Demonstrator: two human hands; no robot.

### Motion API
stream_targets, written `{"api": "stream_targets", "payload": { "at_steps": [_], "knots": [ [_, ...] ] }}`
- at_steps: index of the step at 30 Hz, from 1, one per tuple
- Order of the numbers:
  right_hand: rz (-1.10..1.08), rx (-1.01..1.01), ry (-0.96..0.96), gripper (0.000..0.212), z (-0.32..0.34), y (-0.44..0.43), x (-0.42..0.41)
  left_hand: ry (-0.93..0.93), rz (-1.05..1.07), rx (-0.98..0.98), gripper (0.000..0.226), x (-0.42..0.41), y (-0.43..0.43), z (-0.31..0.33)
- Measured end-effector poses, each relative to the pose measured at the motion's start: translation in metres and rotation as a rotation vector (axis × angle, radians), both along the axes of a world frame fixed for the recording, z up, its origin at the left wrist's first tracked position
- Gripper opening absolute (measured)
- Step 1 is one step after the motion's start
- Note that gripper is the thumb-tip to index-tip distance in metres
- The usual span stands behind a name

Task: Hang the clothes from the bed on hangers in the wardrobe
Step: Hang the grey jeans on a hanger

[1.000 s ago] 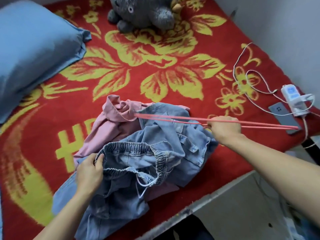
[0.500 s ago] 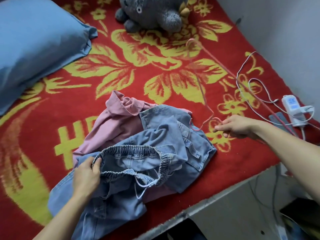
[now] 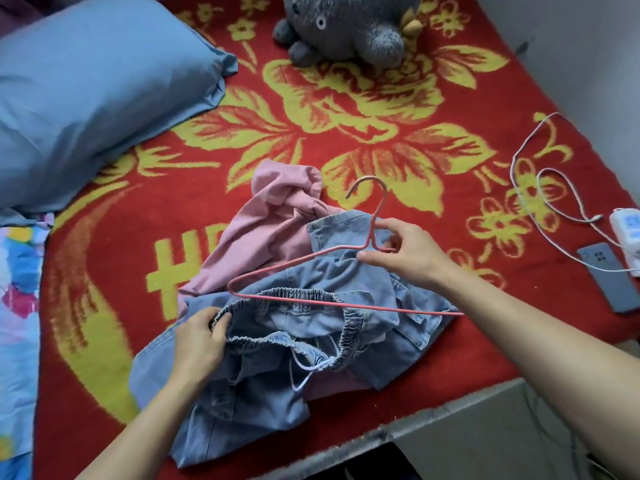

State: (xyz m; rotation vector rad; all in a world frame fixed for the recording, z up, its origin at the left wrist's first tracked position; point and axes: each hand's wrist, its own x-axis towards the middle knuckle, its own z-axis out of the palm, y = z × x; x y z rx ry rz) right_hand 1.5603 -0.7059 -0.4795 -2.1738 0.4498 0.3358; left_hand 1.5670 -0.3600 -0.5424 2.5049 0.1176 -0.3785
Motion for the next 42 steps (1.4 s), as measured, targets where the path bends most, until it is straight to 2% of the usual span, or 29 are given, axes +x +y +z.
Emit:
{"api": "stream_targets", "payload": {
  "at_steps": [2,5,9,11,13,15,19,22,26,29,31,33,35,36,39,42],
  "knots": [
    [0.162,-0.184,0.022,0.061,-0.003,0.037,0.022,0.005,0.003,-0.012,0.024,-0.003,0.002,-0.001],
    [0.276,-0.269,-0.054,0.03,-0.001,0.093,0.046,-0.025,0.012,-0.038,0.027,-0.008,0.005,-0.001],
    [0.232,-0.266,-0.303,0.043,0.011,0.098,0.041,-0.009,0.12,-0.025,0.031,-0.008,0.019,-0.009],
    [0.209,-0.175,-0.352,0.048,0.018,0.075,0.033,0.043,0.201,-0.001,0.029,-0.005,0.027,-0.014],
    [0.216,-0.098,-0.308,0.037,0.025,0.048,0.023,0.06,0.237,0.018,0.026,-0.003,0.029,-0.014],
    [0.243,-0.12,-0.248,0.03,0.028,0.028,0.013,0.04,0.24,0.016,0.026,0.0,0.026,-0.011],
    [0.257,-0.15,-0.202,0.033,0.019,0.028,0.012,-0.037,0.156,-0.076,0.036,-0.001,0.012,0.001],
    [0.337,-0.001,-0.14,0.037,-0.002,0.077,0.012,-0.092,0.084,-0.158,0.046,-0.005,-0.005,0.016],
    [0.365,0.239,-0.047,0.043,-0.039,0.131,0.0,-0.078,0.029,-0.228,0.037,0.001,0.001,0.015],
    [0.29,0.39,0.007,0.029,-0.048,0.118,-0.015,-0.039,-0.064,-0.16,0.036,-0.003,0.019,0.004],
    [0.329,0.228,0.013,0.04,-0.054,0.094,-0.027,0.02,-0.073,-0.092,0.036,-0.01,0.024,-0.006],
    [0.423,-0.121,0.035,0.048,-0.06,0.066,-0.043,0.053,-0.024,-0.066,0.037,-0.016,0.023,-0.012],
    [0.441,-0.338,0.038,0.065,-0.068,0.042,-0.056,0.047,0.019,-0.092,0.036,-0.019,0.013,-0.011],
    [0.43,-0.368,0.036,0.071,-0.072,0.038,-0.062,0.035,0.023,-0.117,0.036,-0.02,0.006,-0.007],
    [0.409,-0.352,0.074,0.061,-0.08,0.055,-0.068,0.017,0.009,-0.162,0.033,-0.018,-0.013,0.001],
    [0.365,-0.343,0.157,0.068,-0.08,0.075,-0.065,0.006,0.061,-0.18,0.036,-0.008,-0.007,0.0]
  ]
}}
